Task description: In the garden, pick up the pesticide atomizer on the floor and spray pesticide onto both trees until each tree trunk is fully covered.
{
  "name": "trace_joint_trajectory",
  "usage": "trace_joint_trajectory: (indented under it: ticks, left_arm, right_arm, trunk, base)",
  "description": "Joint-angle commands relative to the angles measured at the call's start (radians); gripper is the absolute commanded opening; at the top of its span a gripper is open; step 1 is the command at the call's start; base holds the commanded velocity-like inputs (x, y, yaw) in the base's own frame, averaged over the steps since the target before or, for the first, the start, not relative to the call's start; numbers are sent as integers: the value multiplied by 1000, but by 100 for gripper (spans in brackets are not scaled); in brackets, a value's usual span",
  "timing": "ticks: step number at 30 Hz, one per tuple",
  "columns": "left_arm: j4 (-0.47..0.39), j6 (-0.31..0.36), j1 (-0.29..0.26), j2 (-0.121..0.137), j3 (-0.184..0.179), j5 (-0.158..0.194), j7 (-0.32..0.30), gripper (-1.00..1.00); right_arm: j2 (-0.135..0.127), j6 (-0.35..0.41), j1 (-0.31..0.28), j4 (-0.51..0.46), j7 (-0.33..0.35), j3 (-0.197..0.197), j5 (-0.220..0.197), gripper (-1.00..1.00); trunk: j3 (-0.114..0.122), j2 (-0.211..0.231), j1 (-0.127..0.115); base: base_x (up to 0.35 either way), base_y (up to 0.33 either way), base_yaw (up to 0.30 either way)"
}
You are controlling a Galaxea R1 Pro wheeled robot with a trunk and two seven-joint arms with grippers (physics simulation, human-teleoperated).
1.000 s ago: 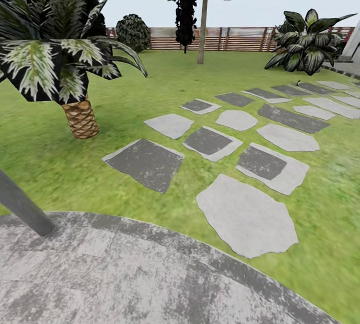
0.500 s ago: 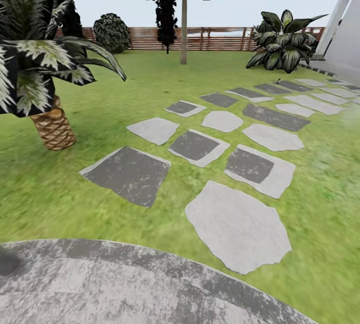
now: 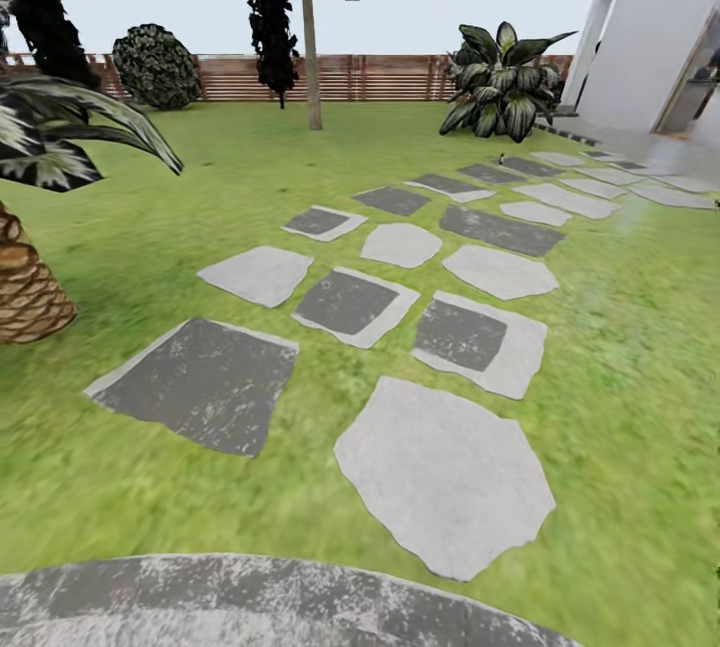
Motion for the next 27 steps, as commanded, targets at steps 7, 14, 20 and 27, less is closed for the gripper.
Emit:
trace_joint_trajectory:
  ticks: [7, 14, 20, 27]
  left_arm:
    - [-15, 8, -6, -11, 0, 3, 3, 100]
    - [-40, 6, -12, -9, 14, 3, 4, 100]
    - [-33, 0, -2, 3, 84, -3, 0, 100]
    - [-31, -2, -2, 4, 88, -6, -8, 100]
  right_arm:
    - [0, -15, 0, 1, 0, 0, 1, 100]
    - [-4, -73, 0, 1, 0, -3, 1, 100]
    - [-6, -89, 0, 0, -1, 1, 5, 100]
    - [-6, -98, 0, 0, -2, 3, 6, 100]
  trunk:
    - [6, 0, 0]
    - [14, 0, 0]
    - [22, 0, 0]
    - [33, 0, 0]
  base:
    - [338, 0, -248]
    - [339, 0, -221]
    - [339, 0, -135]
    - [339, 0, -13]
